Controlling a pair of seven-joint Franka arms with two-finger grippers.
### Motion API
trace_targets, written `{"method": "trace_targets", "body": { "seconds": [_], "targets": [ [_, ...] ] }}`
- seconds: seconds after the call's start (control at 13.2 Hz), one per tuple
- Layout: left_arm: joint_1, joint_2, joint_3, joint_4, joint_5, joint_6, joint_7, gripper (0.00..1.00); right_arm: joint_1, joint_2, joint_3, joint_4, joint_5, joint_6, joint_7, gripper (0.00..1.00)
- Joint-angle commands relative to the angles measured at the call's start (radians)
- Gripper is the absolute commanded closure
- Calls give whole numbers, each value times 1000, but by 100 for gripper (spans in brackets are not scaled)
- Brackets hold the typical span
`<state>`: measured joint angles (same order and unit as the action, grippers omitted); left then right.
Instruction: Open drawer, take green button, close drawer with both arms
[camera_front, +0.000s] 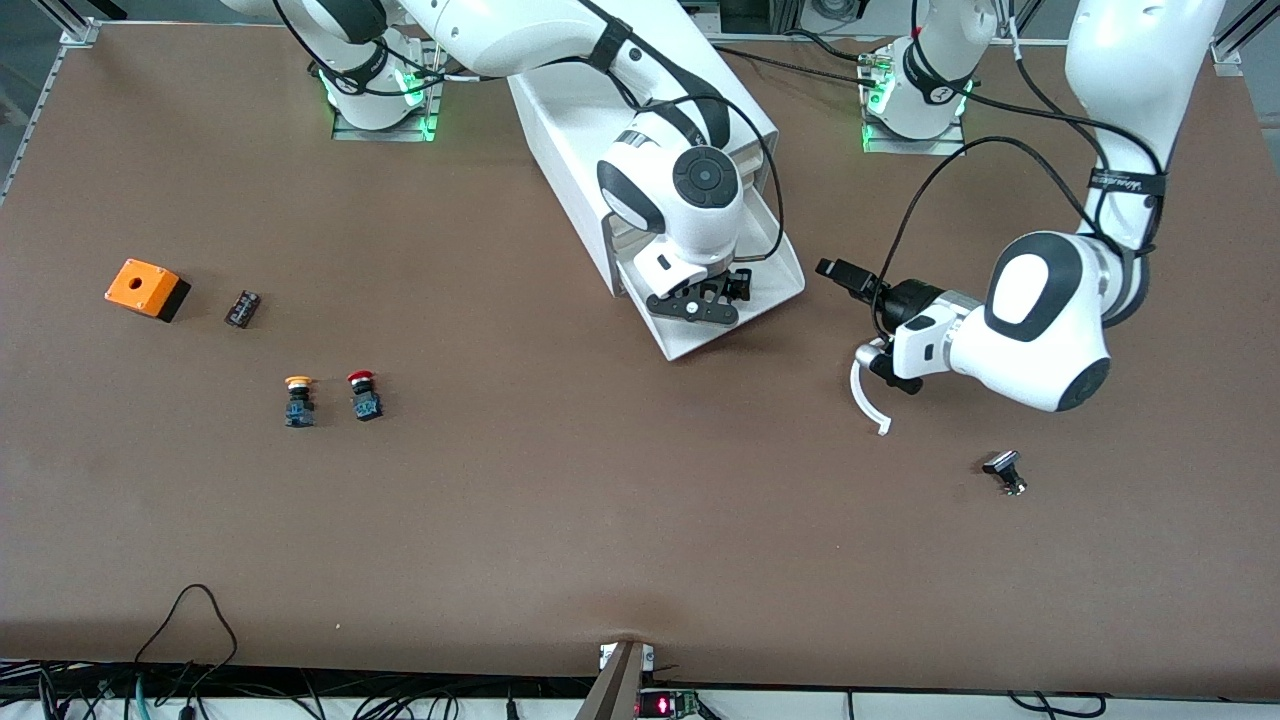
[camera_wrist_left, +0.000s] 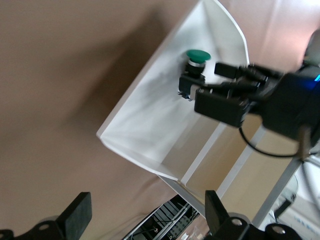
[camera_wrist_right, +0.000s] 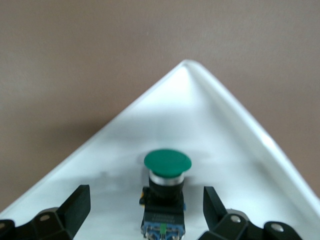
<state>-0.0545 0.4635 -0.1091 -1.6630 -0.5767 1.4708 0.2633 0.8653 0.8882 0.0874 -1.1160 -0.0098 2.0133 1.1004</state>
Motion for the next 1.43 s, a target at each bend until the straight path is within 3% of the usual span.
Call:
{"method": "trace_targets", "body": {
  "seconds": [0.0,0.15,0.53,0.6,0.75,0.91,1.21,1.36],
  "targets": [
    [-19,-15,-21,101,151,-30,-191,1,29,-6,-9,-8,-18,-10,50,0],
    [-47,-32,-26,170,309,-33,-213,0,38,-6,-9,-19,-16,-10,70,0],
    [-59,-20,-21,296,513,-64,-205,0,46,-9,-11,-44,-22,-11,70,7],
    [-62,12,-20,340,529,-61,-205,1,46,-9,-11,-44,-25,-11,70,19],
    [-47,76,-15,412,518,-46,-194,0,44,-12,-11,-44,-35,-11,64,62],
    [-48,84,-9,427,525,-46,-202,0,46,-14,-11,-44,-36,-13,65,99],
    [-54,136,-6,414,549,10,-208,1,46,-34,-14,-33,-24,-30,75,100],
    [-54,136,-6,413,549,10,-248,0,32,-54,-24,40,-29,-105,88,100]
  ]
}}
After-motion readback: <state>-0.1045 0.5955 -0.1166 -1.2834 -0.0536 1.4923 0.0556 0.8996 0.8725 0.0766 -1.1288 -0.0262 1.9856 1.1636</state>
